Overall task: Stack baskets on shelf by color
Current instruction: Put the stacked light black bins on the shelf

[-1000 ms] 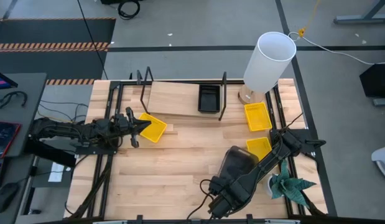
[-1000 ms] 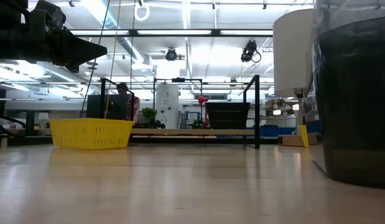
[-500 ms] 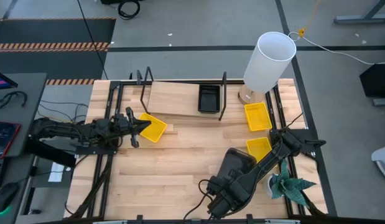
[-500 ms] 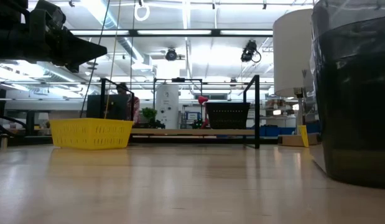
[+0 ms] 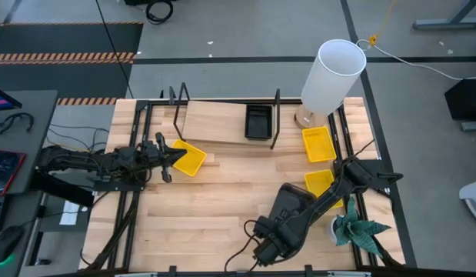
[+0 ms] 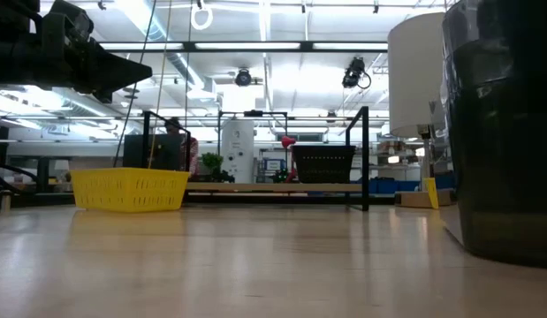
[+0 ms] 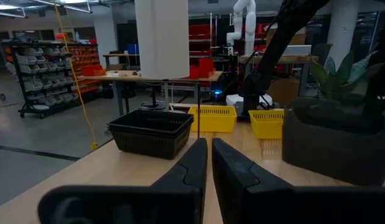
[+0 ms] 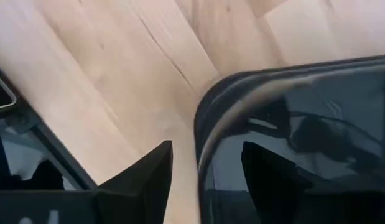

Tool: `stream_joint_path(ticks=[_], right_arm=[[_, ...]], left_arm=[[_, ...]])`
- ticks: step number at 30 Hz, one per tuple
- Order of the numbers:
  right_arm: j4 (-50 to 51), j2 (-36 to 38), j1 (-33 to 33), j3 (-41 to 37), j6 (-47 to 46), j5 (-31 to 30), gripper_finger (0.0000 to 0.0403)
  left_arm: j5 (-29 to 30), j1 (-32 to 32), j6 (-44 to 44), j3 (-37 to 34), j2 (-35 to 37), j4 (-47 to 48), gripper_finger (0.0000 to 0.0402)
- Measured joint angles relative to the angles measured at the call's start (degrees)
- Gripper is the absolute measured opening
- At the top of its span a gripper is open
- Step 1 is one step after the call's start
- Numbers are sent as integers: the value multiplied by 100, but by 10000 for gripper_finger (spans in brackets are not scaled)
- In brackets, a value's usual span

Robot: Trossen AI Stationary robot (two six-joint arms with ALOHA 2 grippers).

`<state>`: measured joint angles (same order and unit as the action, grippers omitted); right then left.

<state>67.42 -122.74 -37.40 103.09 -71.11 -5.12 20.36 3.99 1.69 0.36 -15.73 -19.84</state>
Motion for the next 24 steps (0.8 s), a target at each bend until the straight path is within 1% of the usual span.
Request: stream_joint_path(ticks=[3, 7, 10, 14, 15, 20, 24], right_arm=[[-3, -4, 79, -226, -1, 161, 183], [-196, 16, 153, -409, -72, 214, 146], [-283, 22, 201, -437, -68, 305, 103], [-325, 22, 246, -438, 25, 287, 30], [-319, 22, 252, -444, 110, 257, 19], [-496, 22, 318, -451, 241, 248, 21], [-588, -13, 395, -304, 668, 269, 17]], left_arm=[[0, 0, 0, 0, 0, 0, 26], [-2, 0, 0, 0, 0, 2, 30], [-2, 0, 0, 0, 0, 0, 35], [-2, -2, 0, 0, -1, 1, 34], [-2, 0, 0, 0, 0, 1, 33], [-2, -2, 0, 0, -2, 2, 26], [-2, 0, 0, 0, 0, 0, 28]])
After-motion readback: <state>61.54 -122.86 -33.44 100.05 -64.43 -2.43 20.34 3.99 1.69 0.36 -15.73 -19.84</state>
